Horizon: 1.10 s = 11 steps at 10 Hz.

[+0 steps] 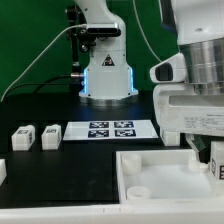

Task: Assemble one leg

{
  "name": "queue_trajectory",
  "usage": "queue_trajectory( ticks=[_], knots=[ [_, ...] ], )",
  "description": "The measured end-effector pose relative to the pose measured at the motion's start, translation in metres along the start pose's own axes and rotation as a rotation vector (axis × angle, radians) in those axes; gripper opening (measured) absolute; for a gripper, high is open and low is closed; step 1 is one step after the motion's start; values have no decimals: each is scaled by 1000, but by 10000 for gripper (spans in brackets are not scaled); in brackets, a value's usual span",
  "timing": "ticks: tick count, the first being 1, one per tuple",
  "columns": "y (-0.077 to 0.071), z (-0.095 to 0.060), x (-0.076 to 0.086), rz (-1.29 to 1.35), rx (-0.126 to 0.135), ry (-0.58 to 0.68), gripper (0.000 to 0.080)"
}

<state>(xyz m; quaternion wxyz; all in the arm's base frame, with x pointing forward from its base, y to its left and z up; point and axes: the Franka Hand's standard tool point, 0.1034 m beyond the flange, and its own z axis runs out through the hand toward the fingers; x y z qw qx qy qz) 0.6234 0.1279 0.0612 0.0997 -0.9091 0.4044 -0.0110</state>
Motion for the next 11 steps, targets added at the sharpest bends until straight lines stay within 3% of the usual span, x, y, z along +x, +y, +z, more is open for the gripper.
queue_trajectory(
  ticks=[1,4,6,7,8,9,10,11],
  knots=[
    [0,0,1,-58,0,0,649],
    [-5,-8,10,-552,-68,30,649],
    [-5,-9,12,-692,-77,33,649],
    [-5,-9,12,-694,-77,33,526],
    [-5,-9,12,-676,-76,33,526],
    [-5,-9,12,-657,-75,33,386],
    [-3,-9,14,-586,-76,36,297],
    [-2,-9,16,-452,-73,41,297]
  ],
)
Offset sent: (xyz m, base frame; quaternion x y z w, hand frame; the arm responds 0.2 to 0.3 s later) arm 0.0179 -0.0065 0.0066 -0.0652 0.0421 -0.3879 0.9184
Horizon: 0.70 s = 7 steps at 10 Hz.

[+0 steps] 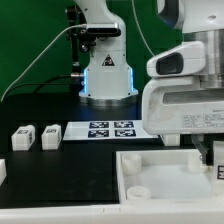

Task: Assemble one leg

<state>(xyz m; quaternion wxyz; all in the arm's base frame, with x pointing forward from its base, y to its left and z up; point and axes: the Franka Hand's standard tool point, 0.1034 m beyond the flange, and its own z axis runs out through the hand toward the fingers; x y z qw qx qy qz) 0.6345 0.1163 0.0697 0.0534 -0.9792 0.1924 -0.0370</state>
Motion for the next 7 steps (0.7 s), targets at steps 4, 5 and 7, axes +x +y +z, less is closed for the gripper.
queue_trajectory(
  ticks=[4,5,7],
  knots=[
    [3,0,1,527,14,-9,297],
    [2,1,-1,666,16,-14,297],
    [2,1,-2,1021,50,-43,297]
  ],
)
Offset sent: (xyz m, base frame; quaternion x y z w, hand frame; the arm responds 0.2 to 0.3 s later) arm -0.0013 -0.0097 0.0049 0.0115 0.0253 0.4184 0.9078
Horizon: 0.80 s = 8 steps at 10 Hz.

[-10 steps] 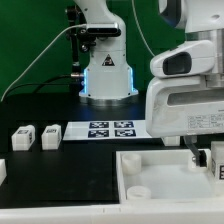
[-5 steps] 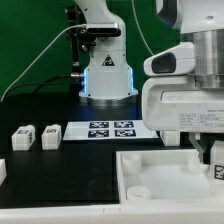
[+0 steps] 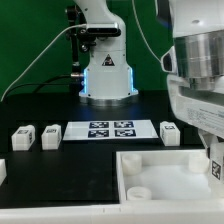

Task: Assemble one leg

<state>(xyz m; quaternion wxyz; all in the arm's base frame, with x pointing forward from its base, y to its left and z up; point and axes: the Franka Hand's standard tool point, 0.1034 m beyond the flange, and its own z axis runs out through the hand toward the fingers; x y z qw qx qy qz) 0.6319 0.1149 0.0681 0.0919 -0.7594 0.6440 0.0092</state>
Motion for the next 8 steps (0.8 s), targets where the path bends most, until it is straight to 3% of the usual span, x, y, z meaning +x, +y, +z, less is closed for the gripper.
queue_trajectory(
  ticks=[5,8],
  knots=[
    [2,1,1,504,1,-18,297],
    [3,1,3,523,-1,-7,308]
  ],
)
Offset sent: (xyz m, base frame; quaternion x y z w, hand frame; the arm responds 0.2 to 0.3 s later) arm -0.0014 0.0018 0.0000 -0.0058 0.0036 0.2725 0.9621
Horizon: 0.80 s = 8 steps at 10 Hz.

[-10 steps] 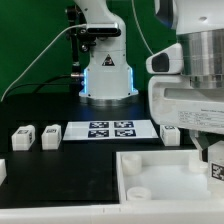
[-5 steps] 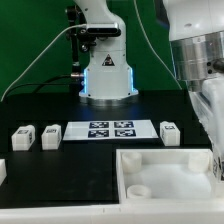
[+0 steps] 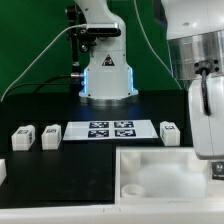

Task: Assemble one leg

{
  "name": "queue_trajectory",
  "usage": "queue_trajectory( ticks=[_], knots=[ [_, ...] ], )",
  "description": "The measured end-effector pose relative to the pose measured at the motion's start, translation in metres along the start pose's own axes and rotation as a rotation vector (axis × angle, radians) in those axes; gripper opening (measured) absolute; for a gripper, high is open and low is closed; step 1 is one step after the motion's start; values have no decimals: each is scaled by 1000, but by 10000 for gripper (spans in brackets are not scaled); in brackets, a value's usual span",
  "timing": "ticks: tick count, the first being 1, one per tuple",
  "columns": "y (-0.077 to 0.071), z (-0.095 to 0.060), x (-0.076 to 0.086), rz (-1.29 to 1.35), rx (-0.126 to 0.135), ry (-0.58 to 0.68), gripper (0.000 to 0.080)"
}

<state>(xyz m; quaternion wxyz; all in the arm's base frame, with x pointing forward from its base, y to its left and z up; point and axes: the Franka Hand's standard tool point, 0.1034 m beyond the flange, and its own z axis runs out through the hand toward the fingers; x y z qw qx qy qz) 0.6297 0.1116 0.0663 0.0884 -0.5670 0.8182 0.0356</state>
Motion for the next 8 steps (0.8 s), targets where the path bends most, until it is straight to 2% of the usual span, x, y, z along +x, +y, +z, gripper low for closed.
queue_trajectory(
  ticks=[1,2,4,5,7,8],
  knots=[
    [0,0,0,-1,0,0,484],
    [0,0,-1,-7,0,0,612],
    [5,-5,-4,-58,24,-12,638],
    [11,-12,-7,-61,34,-28,647],
    [20,-24,-10,-65,34,-40,649],
    [21,-23,-10,-70,33,-39,649]
  ],
)
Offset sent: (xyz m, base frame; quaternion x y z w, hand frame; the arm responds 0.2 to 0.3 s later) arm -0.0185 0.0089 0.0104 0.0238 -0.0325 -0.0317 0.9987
